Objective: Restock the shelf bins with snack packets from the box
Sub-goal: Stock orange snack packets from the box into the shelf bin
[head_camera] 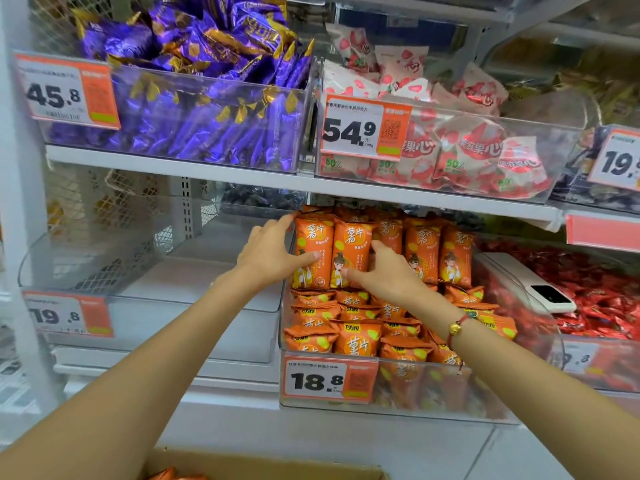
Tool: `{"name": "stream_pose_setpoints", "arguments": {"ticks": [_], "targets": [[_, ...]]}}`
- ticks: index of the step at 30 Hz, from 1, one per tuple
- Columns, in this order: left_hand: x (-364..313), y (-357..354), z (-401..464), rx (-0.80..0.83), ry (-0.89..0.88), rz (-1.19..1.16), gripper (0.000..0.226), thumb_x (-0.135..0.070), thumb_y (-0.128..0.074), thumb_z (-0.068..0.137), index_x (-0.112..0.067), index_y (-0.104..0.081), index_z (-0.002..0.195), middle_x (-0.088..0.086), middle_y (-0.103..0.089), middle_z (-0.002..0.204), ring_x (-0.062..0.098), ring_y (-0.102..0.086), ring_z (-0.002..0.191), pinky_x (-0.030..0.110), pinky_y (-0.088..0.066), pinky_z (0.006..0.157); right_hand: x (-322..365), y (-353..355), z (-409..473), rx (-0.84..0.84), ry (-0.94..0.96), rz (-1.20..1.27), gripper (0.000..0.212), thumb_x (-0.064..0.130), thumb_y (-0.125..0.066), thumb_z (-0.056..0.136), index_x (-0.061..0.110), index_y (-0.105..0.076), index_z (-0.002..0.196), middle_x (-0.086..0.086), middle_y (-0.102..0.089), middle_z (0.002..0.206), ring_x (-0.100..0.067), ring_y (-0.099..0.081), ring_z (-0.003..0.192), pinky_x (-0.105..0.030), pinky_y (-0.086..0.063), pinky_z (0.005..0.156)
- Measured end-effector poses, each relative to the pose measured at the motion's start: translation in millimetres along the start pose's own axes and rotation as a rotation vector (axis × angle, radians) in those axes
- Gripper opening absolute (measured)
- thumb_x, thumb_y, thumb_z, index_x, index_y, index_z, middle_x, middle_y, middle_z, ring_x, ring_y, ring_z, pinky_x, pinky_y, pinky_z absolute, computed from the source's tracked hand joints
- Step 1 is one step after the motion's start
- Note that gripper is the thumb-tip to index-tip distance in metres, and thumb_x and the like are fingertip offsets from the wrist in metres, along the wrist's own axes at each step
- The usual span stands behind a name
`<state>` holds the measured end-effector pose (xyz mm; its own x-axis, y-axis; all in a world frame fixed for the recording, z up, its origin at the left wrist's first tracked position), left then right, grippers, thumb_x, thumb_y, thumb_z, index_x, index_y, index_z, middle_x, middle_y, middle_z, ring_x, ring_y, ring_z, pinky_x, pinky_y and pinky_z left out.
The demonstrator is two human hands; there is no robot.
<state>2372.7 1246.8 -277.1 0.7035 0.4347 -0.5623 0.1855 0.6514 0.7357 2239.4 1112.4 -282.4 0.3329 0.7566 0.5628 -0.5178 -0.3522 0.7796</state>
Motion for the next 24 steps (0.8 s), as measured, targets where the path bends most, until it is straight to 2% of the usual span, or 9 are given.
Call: {"name": "stream_pose_setpoints", "arguments": {"ticks": [2, 4, 8, 10, 12, 15, 19, 22, 24], "targets": [[-7, 2, -7, -0.058, -0.026, 0.0, 0.092, -0.043, -0.072, 0.081, -0.019, -0.019, 0.153, 0.006, -0.036, 0.149, 0.029, -0.029, 0.137, 0.046, -0.035, 0.105, -3, 1, -4, -0.044, 0.022, 0.019, 0.07, 0.033, -0.07, 0.085, 0.015, -0.032, 0.141, -0.003, -0.062, 0.118, -0.018, -0.062, 0.092, -0.033, -0.053, 0.079], [-11, 7, -13, -0.138, -0.069, 0.019, 0.094, -0.038, -0.075, 0.08, -0.021, -0.019, 0.153, 0.001, -0.032, 0.152, 0.025, -0.027, 0.139, 0.044, -0.037, 0.103, -6, 5, -9, -0.171, 0.061, 0.016, 0.088, 0.033, -0.071, 0.084, 0.019, -0.015, 0.151, -0.004, -0.057, 0.123, -0.016, -0.061, 0.086, -0.037, -0.055, 0.078], [-10, 8, -16, -0.139, -0.126, 0.0, 0.079, -0.031, -0.08, 0.074, -0.026, -0.041, 0.143, -0.003, -0.037, 0.146, 0.021, -0.037, 0.133, 0.041, -0.042, 0.097, -5, 9, -14, -0.304, 0.209, -0.04, 0.099, 0.033, -0.072, 0.083, 0.037, 0.0, 0.151, -0.006, -0.055, 0.119, -0.014, -0.064, 0.081, -0.04, -0.055, 0.076], [-9, 8, -16, -0.125, -0.115, -0.015, 0.076, -0.03, -0.081, 0.073, -0.027, -0.045, 0.14, -0.004, -0.038, 0.144, 0.02, -0.04, 0.13, 0.039, -0.043, 0.094, -4, 9, -13, -0.322, 0.236, -0.049, 0.097, 0.031, -0.071, 0.084, 0.039, -0.002, 0.151, -0.005, -0.055, 0.118, -0.013, -0.063, 0.081, -0.035, -0.054, 0.074], [-9, 9, -14, -0.125, -0.109, -0.013, 0.075, -0.031, -0.083, 0.072, -0.028, -0.047, 0.137, -0.005, -0.038, 0.143, 0.019, -0.043, 0.126, 0.036, -0.043, 0.089, -2, 7, -12, -0.297, 0.254, -0.115, 0.083, 0.032, -0.069, 0.086, 0.039, -0.016, 0.15, -0.003, -0.058, 0.118, -0.014, -0.063, 0.085, -0.031, -0.049, 0.073], [-8, 8, -12, -0.109, -0.108, 0.014, 0.074, -0.034, -0.084, 0.07, -0.029, -0.049, 0.135, -0.006, -0.039, 0.142, 0.018, -0.046, 0.123, 0.036, -0.044, 0.086, -5, 2, -12, -0.258, 0.254, -0.155, 0.07, 0.034, -0.067, 0.088, 0.037, -0.029, 0.146, -0.005, -0.061, 0.113, -0.018, -0.063, 0.09, -0.036, -0.05, 0.08], [-8, 5, -10, -0.08, -0.102, 0.033, 0.074, -0.036, -0.083, 0.071, -0.028, -0.048, 0.136, -0.005, -0.037, 0.143, 0.019, -0.045, 0.124, 0.039, -0.046, 0.089, -8, -1, -13, -0.202, 0.23, -0.151, 0.07, 0.034, -0.065, 0.09, 0.032, -0.027, 0.149, -0.008, -0.062, 0.114, -0.021, -0.065, 0.092, -0.043, -0.053, 0.084], [-7, 1, -13, -0.072, -0.097, 0.009, 0.075, -0.032, -0.079, 0.077, -0.027, -0.041, 0.142, -0.004, -0.033, 0.147, 0.021, -0.043, 0.127, 0.04, -0.044, 0.091, -2, -2, -14, -0.179, 0.226, -0.225, 0.072, 0.033, -0.06, 0.093, 0.03, -0.019, 0.151, -0.009, -0.061, 0.117, -0.022, -0.065, 0.088, -0.042, -0.054, 0.079], [-6, -1, -16, -0.071, -0.083, -0.034, 0.078, -0.03, -0.076, 0.08, -0.027, -0.035, 0.147, -0.003, -0.03, 0.15, 0.021, -0.041, 0.132, 0.039, -0.043, 0.094, 1, -1, -15, -0.16, 0.214, -0.25, 0.073, 0.032, -0.057, 0.094, 0.03, -0.013, 0.152, -0.009, -0.061, 0.109, -0.022, -0.063, 0.08, -0.041, -0.053, 0.072]]}}
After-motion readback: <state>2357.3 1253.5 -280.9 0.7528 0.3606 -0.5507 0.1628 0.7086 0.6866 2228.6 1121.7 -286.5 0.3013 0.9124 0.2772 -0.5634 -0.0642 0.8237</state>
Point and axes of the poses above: each hand's wrist, its own z-axis towards the middle knuckle, its own y-axis out of the back of the hand, x = y × z, the point moved 5 cm from there along z, towards the middle knuckle
